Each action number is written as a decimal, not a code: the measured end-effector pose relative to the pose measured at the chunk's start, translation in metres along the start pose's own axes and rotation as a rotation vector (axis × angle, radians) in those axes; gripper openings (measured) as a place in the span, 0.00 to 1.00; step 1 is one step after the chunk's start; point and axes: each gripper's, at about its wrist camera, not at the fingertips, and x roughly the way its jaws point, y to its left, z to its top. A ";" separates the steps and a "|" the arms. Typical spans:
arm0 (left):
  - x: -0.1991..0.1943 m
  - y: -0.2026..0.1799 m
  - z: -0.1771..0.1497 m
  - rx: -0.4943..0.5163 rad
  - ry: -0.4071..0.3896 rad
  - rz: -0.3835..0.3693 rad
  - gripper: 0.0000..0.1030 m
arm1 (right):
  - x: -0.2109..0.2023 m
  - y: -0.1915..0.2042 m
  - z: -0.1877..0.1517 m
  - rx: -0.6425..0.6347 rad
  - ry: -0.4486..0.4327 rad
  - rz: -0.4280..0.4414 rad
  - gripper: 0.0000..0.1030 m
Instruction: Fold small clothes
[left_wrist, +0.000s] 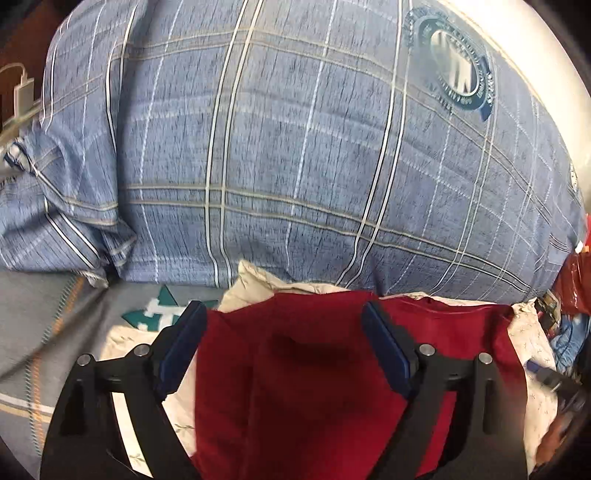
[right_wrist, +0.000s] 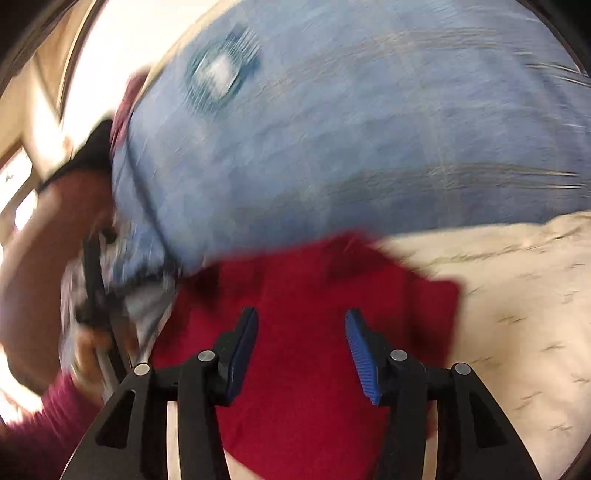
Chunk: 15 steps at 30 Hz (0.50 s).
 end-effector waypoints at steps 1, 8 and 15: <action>0.000 0.000 0.001 0.003 0.015 -0.003 0.83 | 0.011 0.006 -0.003 -0.025 0.029 -0.010 0.48; 0.027 -0.008 -0.016 0.065 0.091 0.098 0.83 | 0.063 -0.022 0.022 -0.012 0.030 -0.289 0.44; 0.067 0.011 -0.028 0.004 0.180 0.133 0.83 | 0.072 -0.086 0.036 0.171 0.040 -0.404 0.46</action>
